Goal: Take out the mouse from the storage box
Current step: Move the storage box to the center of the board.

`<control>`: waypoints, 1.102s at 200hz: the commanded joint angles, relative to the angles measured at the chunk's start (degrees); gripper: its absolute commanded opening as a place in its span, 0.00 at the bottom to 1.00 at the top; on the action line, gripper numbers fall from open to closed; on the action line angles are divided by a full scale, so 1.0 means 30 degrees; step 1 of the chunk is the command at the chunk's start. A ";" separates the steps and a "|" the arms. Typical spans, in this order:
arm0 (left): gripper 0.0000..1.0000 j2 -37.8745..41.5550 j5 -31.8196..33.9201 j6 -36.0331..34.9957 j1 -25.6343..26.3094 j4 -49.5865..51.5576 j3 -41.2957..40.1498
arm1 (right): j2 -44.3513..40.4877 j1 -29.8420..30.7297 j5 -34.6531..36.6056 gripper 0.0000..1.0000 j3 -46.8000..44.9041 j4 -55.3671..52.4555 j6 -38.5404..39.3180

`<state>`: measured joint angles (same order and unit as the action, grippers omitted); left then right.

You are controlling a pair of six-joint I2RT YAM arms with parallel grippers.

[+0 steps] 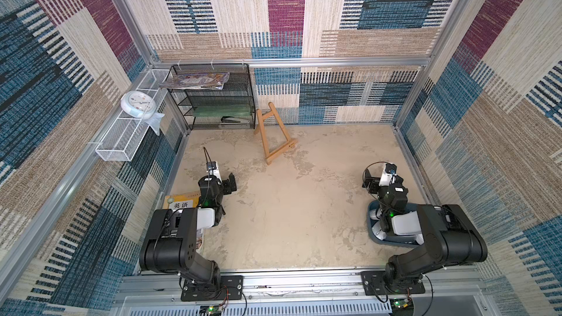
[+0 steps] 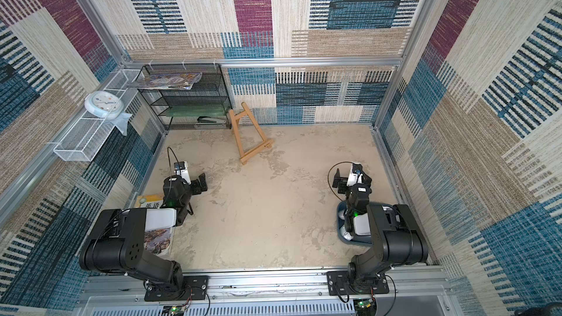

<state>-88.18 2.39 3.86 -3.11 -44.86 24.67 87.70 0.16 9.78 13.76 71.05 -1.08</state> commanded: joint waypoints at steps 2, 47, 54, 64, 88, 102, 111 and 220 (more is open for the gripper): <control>0.99 0.0108 -0.0232 -0.0085 -0.0058 -0.0073 -0.0015 | -0.0105 0.0003 -0.0067 0.99 -0.0037 0.0252 -0.0006; 0.99 0.3442 -0.3601 -0.1386 0.0995 0.9207 0.3633 | -0.4103 0.0719 -0.2235 0.99 0.1243 -0.5076 0.1602; 0.99 0.4102 -0.3783 -0.1254 0.1398 0.9071 0.3472 | -0.5017 0.0968 -0.2015 0.99 0.1613 -0.6219 0.1577; 0.99 0.5197 -0.3172 -0.0796 0.2225 0.8536 0.3031 | -0.6318 0.1160 -0.1943 0.99 0.2023 -0.7451 0.1168; 0.99 0.7680 -0.0625 0.0899 0.4327 0.8494 0.2743 | -0.9041 0.1302 -0.2489 0.99 0.3844 -1.1471 -0.1472; 0.99 0.9075 -0.0377 0.3569 0.4524 0.9051 0.2702 | -1.0223 0.1272 -0.2463 0.99 0.5379 -1.4705 -0.3220; 0.99 1.0030 -0.0001 0.5610 0.4525 1.0344 0.2879 | -1.0862 0.1255 -0.1579 0.99 0.6321 -1.6890 -0.4339; 0.99 2.2571 0.4161 1.5686 0.4103 2.3494 -0.0568 | -1.3978 0.0985 -0.0423 0.99 0.9274 -3.1871 -1.2216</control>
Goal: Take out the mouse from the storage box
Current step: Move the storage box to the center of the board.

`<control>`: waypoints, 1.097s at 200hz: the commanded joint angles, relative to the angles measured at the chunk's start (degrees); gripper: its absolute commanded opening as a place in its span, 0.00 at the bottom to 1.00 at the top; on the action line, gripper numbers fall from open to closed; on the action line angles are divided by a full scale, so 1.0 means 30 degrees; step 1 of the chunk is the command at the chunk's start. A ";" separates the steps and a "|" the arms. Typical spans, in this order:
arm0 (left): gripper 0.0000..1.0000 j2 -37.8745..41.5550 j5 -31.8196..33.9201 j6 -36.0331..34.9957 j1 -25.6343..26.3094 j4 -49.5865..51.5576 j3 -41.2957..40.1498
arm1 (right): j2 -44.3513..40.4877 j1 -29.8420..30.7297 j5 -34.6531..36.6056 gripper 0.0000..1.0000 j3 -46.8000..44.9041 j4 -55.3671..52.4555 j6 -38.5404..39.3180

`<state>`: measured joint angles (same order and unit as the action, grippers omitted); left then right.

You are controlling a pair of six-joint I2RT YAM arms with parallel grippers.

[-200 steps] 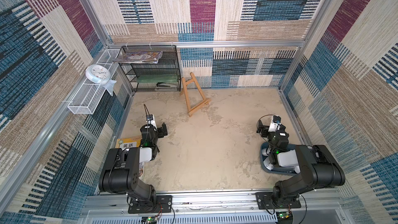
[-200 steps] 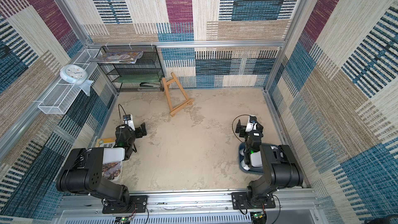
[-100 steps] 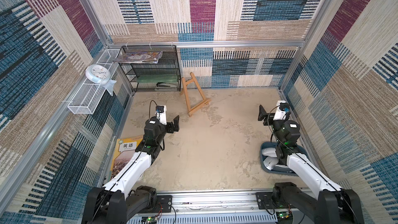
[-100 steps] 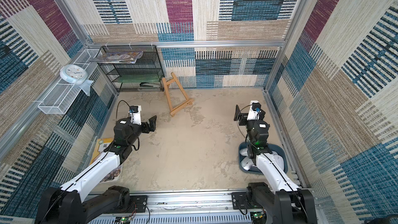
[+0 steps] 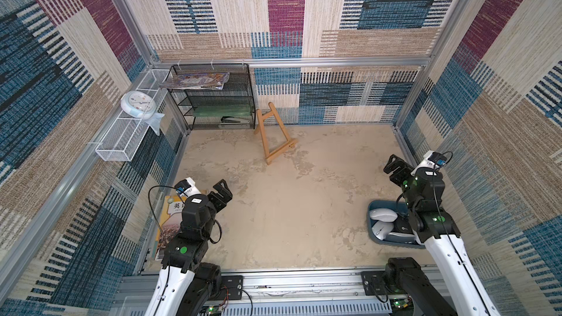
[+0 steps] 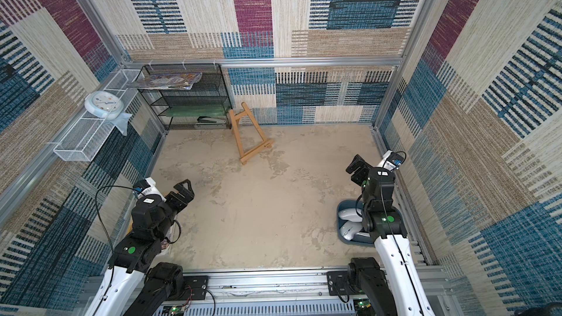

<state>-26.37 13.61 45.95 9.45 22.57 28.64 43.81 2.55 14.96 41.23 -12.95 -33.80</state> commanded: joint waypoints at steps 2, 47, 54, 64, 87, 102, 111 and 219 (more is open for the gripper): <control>0.99 0.2162 0.0271 0.1574 -0.0078 0.0838 -0.2075 | 0.0716 0.0261 -0.2264 0.99 0.0121 -0.4037 -0.1398; 0.99 0.1226 -0.1332 -0.0789 -0.0073 0.0740 -0.1506 | 0.2233 0.2572 -0.2583 0.99 -0.0443 -0.6425 -0.3519; 0.99 0.0509 -0.1655 -0.1123 -0.0068 0.0739 -0.1208 | 0.2498 0.3016 -0.2435 0.99 -0.0469 -0.6655 -0.3706; 0.99 -0.0487 -0.2216 -0.1277 -0.0074 0.0338 -0.1103 | 0.2820 0.3544 -0.2272 0.99 -0.0632 -0.6741 -0.4004; 0.99 -0.2225 -0.3276 -0.1696 -0.0046 -0.0534 -0.1132 | 0.3476 0.4479 -0.1914 0.99 -0.0753 -0.7213 -0.4778; 0.99 -0.2811 -0.3502 -0.1987 -0.0016 -0.0874 -0.1292 | 0.3755 0.4991 -0.1579 0.99 -0.0916 -0.7430 -0.5116; 0.99 -0.2972 -0.3617 -0.2060 -0.0015 -0.1028 -0.1414 | 0.3892 0.5240 -0.1474 0.99 -0.1097 -0.7468 -0.5330; 0.99 -0.4495 -0.5178 -0.1834 0.0629 -0.1748 -0.0902 | 0.7285 0.8066 -0.2854 0.99 -0.0803 -0.4636 -0.6523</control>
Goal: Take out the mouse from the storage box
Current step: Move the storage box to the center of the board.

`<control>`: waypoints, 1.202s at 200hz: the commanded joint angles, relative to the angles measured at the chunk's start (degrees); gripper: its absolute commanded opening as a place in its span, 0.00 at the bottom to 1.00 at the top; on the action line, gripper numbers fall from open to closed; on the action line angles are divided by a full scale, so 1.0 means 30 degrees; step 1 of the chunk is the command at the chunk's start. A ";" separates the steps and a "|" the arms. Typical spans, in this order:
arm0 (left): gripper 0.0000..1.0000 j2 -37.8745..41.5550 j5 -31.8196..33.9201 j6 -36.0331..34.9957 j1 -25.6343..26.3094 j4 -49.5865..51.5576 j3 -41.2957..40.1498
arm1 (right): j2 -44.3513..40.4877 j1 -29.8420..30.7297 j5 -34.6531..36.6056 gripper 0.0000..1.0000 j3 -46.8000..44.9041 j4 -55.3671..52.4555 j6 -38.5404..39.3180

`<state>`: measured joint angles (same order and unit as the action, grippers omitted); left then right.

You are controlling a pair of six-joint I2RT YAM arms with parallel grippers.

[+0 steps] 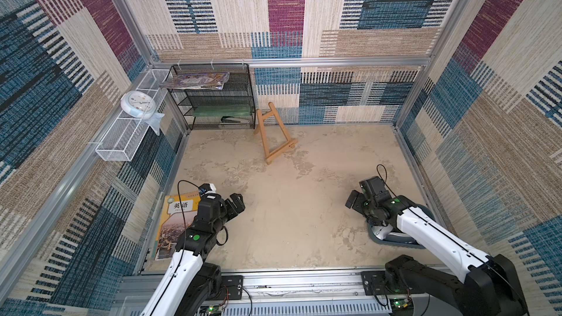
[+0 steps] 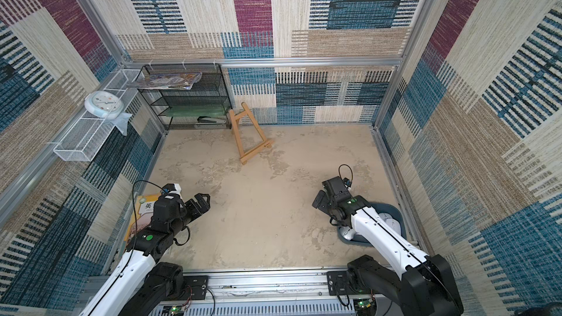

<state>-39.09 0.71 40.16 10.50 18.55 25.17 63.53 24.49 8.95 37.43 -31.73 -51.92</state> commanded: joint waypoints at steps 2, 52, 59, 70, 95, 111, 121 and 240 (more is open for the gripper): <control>0.99 -0.0266 -0.0881 0.0113 0.0352 -0.0410 0.0254 | 0.0805 0.0847 -0.0883 0.99 0.0492 0.1716 -0.0515; 0.99 -0.0102 -0.0657 0.0507 0.2374 -0.0206 0.0169 | 0.3158 0.4150 -0.1184 0.99 0.1854 0.3832 -0.1904; 0.99 -0.0068 -0.0475 0.0619 0.2670 -0.0210 0.0109 | 0.3514 0.4653 -0.1131 0.99 0.2132 0.4098 -0.2065; 0.99 -0.0145 -0.0217 0.0728 0.3113 -0.0198 0.0078 | 0.4163 0.5319 -0.1121 0.99 0.2633 0.4586 -0.2212; 0.99 -0.0724 -0.0096 0.0843 0.3909 -0.0257 0.0278 | 0.5692 0.6380 -0.1346 0.99 0.3909 0.5004 -0.2218; 0.99 -0.1509 0.0111 0.0888 0.4586 -0.0228 0.0649 | 0.6227 0.6682 -0.1402 0.99 0.4621 0.4897 -0.1978; 0.99 -0.2142 0.0088 0.0941 0.5044 -0.0220 0.0971 | 0.6332 0.6656 -0.1404 0.99 0.5051 0.4331 -0.1764; 0.99 -1.4157 0.2296 0.0822 1.4022 -0.0322 0.9673 | -0.0605 0.5569 1.0732 0.99 0.4736 -0.1637 0.0716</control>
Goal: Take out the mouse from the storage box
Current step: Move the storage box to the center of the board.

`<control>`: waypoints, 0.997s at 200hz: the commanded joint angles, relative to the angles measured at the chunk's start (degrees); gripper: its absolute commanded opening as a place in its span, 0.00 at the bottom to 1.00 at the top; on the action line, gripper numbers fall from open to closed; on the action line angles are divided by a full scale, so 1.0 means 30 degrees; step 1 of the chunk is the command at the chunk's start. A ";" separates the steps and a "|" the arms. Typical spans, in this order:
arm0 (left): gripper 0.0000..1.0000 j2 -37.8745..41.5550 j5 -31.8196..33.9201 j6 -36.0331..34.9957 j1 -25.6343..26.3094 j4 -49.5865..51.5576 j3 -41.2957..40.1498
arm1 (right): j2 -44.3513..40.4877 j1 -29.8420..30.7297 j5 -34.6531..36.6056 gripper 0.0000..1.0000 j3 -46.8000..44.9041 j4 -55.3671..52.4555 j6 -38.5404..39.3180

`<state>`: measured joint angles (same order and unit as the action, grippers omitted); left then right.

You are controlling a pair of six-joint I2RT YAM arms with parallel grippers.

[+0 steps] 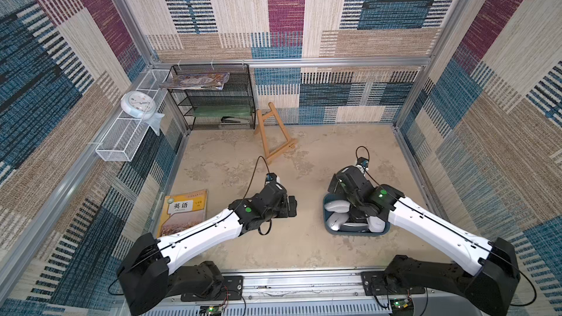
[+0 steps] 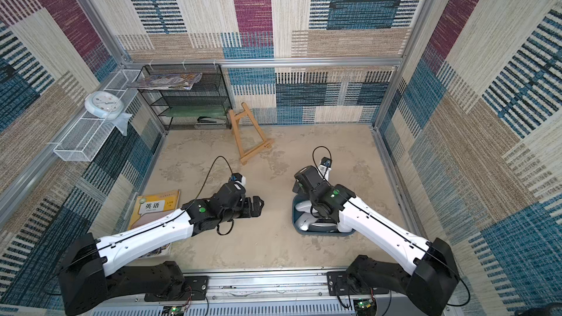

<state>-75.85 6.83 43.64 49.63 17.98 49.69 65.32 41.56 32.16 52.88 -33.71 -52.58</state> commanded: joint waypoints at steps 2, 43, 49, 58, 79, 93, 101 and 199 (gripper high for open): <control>0.99 -0.2137 0.0231 -0.0344 0.1081 -0.0118 0.1677 | -0.1316 -0.0115 0.3057 0.99 -0.0471 -0.0992 0.0919; 0.99 -0.6334 0.0747 -0.1566 0.2918 0.1417 0.5890 | -0.3879 -0.0162 0.4598 0.99 -0.1744 -0.1319 0.0853; 0.99 -0.6894 0.1090 -0.1969 0.3118 0.2065 0.6688 | -0.4210 -0.0165 0.4912 0.99 -0.2003 -0.1399 0.0682; 0.99 -0.7692 0.1389 -0.2407 0.3311 0.2880 0.7782 | -0.4701 -0.0186 0.5119 0.99 -0.2347 -0.1447 0.0521; 0.99 -0.9208 0.1649 -0.2856 0.3437 0.4078 0.9440 | -0.5595 -0.0233 0.4961 0.99 -0.3154 -0.0979 0.0703; 0.99 -1.0076 0.1817 -0.2936 0.3427 0.4791 1.0298 | -0.6046 -0.0272 0.5061 0.99 -0.3557 -0.0891 0.0666; 0.99 -1.0476 0.1910 -0.2995 0.3429 0.5145 1.0715 | -0.6248 -0.0260 0.5150 0.99 -0.3657 -0.0947 0.0599; 0.99 -1.2085 0.2979 -0.3243 0.2952 0.6175 1.1386 | -0.7120 -0.0289 0.5156 0.99 -0.4221 -0.0518 0.0842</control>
<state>-112.97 13.45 33.69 59.29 35.40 85.01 43.20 40.71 47.33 40.34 -36.34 -50.24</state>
